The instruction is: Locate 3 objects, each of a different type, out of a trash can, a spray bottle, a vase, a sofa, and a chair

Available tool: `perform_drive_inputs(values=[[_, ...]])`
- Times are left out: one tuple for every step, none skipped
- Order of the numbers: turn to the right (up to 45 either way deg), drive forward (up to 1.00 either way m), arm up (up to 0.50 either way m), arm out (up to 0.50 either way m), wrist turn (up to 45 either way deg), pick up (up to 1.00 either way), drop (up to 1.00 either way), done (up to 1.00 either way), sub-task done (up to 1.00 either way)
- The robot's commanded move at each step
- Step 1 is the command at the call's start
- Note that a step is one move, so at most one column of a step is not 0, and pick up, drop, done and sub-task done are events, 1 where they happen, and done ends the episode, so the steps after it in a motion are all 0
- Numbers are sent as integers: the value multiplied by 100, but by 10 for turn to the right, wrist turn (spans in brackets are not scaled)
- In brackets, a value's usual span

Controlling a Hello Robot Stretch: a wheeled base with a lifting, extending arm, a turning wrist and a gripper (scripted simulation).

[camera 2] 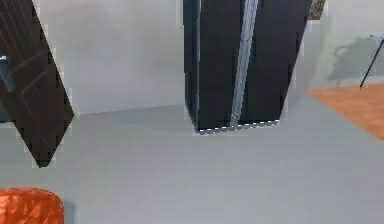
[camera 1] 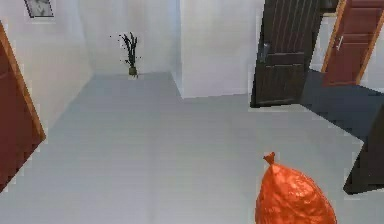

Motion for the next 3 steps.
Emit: perform_drive_inputs(values=[[0, 100, 0, 0, 0, 0, 0, 0, 0], [-60, 0, 0, 0, 0, 0, 0, 0, 0], [0, 25, 0, 0, 0, 0, 0, 0, 0]])
